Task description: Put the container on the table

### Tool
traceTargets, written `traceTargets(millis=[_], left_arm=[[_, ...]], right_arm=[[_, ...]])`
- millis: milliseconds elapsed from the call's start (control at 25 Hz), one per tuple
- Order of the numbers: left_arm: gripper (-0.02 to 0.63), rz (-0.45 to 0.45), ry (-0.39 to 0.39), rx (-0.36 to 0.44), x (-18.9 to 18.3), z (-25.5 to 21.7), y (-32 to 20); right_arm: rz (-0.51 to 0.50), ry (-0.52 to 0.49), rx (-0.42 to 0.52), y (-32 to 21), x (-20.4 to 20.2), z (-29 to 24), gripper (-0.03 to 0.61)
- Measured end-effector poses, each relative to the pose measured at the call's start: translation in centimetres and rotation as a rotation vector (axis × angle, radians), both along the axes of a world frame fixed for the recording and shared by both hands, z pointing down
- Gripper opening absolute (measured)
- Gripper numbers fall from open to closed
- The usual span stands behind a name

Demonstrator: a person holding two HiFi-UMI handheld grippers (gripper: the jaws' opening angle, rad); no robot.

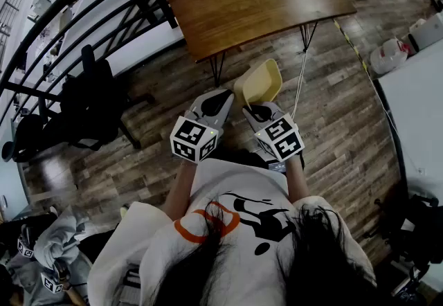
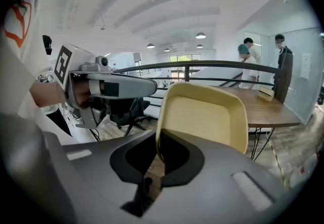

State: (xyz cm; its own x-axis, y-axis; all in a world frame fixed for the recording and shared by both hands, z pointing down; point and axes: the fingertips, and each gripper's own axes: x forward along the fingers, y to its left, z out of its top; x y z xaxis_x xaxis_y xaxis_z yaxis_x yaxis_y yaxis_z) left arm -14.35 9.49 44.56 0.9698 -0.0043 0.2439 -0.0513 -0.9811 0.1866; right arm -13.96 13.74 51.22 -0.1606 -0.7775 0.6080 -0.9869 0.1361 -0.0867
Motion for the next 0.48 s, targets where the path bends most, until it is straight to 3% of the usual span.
traceTargets(millis=[480], left_arm=[[0.000, 0.012, 0.004, 0.004, 1.3, -0.2, 1.0]], right_arm=[[0.021, -0.017, 0.024, 0.9, 1.3, -0.3, 0.035]])
